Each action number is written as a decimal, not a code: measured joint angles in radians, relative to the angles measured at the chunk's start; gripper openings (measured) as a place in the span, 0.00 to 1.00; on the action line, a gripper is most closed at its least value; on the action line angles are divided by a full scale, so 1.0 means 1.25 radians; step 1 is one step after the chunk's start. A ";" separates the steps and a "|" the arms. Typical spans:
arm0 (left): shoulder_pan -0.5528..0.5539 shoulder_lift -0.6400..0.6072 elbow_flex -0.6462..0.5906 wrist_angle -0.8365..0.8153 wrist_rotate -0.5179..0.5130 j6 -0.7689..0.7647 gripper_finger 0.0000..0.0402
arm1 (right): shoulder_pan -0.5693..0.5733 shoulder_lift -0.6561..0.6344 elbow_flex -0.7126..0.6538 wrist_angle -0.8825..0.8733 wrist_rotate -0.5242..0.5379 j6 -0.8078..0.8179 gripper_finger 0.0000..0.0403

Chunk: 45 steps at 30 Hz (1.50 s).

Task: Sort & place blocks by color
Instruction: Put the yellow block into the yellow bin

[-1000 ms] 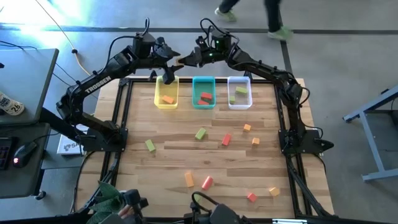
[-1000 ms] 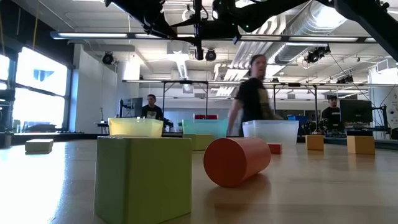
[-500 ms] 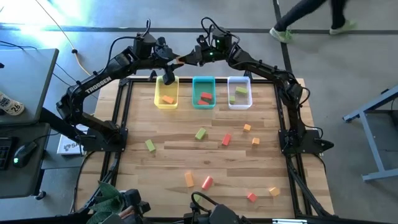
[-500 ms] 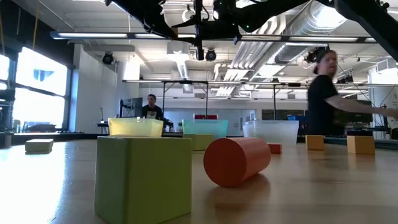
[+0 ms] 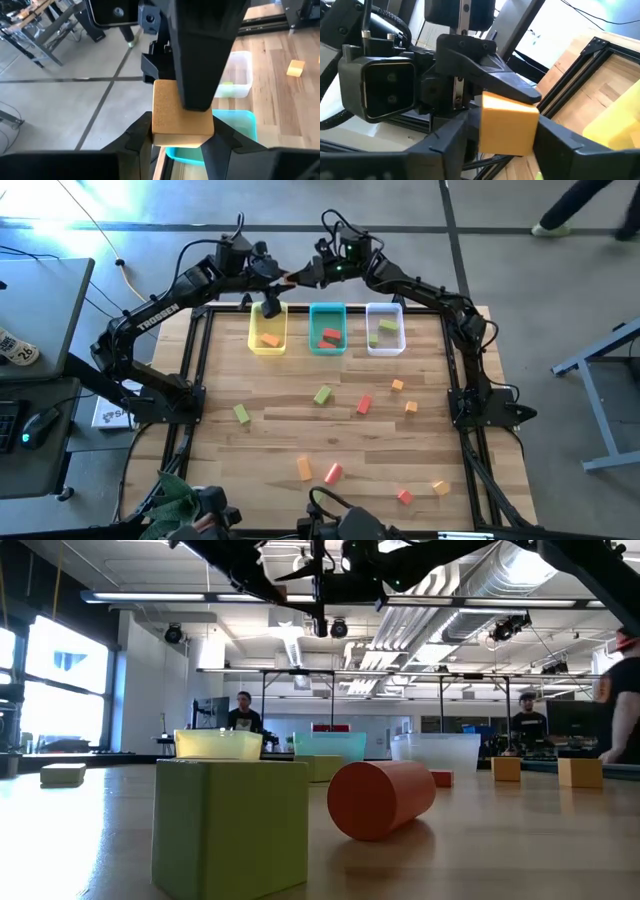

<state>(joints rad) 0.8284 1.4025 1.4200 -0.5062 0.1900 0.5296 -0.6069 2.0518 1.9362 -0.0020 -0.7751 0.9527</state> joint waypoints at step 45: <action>-0.004 0.298 0.001 -0.367 -0.196 -0.373 0.29 | 0.051 0.000 0.001 -0.685 -0.103 -0.473 0.55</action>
<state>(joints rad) 0.8229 1.7744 1.4212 -0.9649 -0.0555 0.0630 -0.5430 2.0514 1.9369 -0.8586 -0.9035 0.3617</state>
